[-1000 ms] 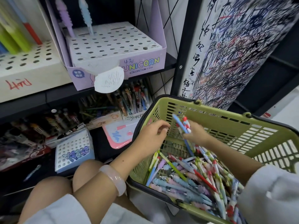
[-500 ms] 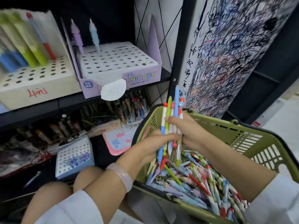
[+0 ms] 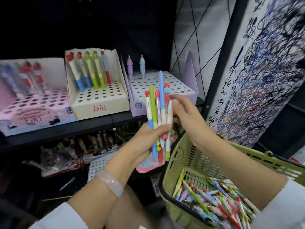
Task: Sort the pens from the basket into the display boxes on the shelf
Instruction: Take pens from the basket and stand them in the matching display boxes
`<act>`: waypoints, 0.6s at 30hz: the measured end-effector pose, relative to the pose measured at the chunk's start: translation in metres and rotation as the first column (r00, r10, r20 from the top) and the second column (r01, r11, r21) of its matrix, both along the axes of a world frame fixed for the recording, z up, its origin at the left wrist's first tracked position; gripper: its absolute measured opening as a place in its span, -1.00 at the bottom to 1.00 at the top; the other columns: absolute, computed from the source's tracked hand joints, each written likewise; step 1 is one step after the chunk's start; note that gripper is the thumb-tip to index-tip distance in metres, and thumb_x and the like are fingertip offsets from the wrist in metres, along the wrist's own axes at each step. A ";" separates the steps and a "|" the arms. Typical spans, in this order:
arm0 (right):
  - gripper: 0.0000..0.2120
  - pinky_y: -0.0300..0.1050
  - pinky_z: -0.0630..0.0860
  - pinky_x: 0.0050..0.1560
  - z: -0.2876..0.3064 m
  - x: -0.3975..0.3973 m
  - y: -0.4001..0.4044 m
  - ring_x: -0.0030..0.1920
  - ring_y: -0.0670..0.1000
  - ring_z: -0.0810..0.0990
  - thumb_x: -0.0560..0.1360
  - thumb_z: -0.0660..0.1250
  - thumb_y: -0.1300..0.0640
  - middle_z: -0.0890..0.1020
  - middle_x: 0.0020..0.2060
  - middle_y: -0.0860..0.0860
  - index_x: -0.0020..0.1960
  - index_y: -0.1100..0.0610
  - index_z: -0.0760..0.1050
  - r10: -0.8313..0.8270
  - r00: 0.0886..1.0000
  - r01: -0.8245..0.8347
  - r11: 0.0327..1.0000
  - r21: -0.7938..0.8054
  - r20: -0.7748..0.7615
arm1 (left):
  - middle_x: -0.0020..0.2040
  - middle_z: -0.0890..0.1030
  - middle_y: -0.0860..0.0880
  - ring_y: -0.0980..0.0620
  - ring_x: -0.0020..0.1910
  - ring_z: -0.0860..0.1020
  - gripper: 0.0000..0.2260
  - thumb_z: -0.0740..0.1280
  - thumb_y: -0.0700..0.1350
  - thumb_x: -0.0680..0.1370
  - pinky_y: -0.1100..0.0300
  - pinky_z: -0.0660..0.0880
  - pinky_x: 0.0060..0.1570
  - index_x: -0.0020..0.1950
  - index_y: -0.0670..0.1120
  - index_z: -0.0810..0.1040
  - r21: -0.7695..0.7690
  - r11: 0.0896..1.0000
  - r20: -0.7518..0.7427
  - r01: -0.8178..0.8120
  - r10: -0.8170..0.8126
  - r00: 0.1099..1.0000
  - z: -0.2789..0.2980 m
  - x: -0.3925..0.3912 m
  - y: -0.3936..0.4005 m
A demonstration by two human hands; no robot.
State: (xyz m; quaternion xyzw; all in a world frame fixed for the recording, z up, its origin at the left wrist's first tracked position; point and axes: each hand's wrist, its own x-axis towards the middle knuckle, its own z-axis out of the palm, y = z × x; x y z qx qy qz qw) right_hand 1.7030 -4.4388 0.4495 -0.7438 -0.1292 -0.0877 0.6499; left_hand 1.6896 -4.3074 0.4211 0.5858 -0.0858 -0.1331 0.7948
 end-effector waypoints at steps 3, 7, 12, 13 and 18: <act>-0.74 -0.19 0.53 -0.08 0.007 0.002 0.008 -0.08 -0.07 0.52 0.51 0.25 0.34 0.51 0.09 0.09 0.17 0.17 0.49 0.051 0.802 0.254 0.874 -0.415 0.596 | -0.39 0.62 0.00 0.09 -0.42 0.58 -0.92 0.28 -0.22 0.54 0.24 0.55 -0.37 -0.03 -0.09 0.55 -0.017 0.997 0.007 -0.077 0.077 0.997 0.018 0.001 0.035; -0.75 0.07 0.56 -0.30 0.020 0.012 0.036 -0.12 0.15 0.56 0.44 0.32 0.39 0.52 0.16 0.25 0.10 0.27 0.56 0.390 0.590 0.366 0.651 -0.665 0.707 | -0.39 0.61 0.00 0.07 -0.42 0.58 -0.91 0.30 -0.19 0.53 0.22 0.56 -0.38 -0.01 -0.07 0.56 -0.031 0.988 -0.004 -0.151 0.151 0.989 0.036 -0.001 0.072; -0.83 -0.06 0.54 -0.45 0.039 0.026 0.081 -0.17 0.13 0.62 0.44 0.27 0.30 0.63 0.05 0.18 -0.03 0.23 0.61 0.516 0.411 0.445 0.606 -0.659 0.752 | -0.33 0.63 -0.03 0.06 -0.36 0.59 -0.92 0.31 -0.14 0.51 0.19 0.58 -0.32 -0.04 -0.08 0.58 -0.022 0.969 -0.019 -0.246 0.246 0.969 0.043 0.000 0.109; -0.86 -0.11 0.53 -0.44 0.040 0.031 0.088 -0.17 0.11 0.63 0.45 0.29 0.31 0.65 -0.01 0.16 -0.06 0.23 0.61 0.530 0.370 0.471 0.601 -0.646 0.763 | -0.33 0.62 -0.03 0.07 -0.36 0.58 -0.93 0.31 -0.13 0.51 0.19 0.57 -0.30 -0.07 -0.08 0.58 -0.017 0.960 -0.020 -0.279 0.278 0.960 0.043 0.001 0.116; -0.88 -0.20 0.41 -0.43 0.045 0.049 0.123 -0.22 0.06 0.62 0.39 0.35 0.36 0.66 -0.12 0.08 -0.11 0.24 0.60 0.556 0.272 0.523 0.600 -0.606 0.785 | -0.46 0.54 -0.01 0.09 -0.51 0.49 -0.91 0.29 -0.17 0.55 0.28 0.43 -0.49 -0.13 -0.15 0.52 -0.116 0.895 -0.051 -0.430 0.427 0.903 0.047 0.010 0.137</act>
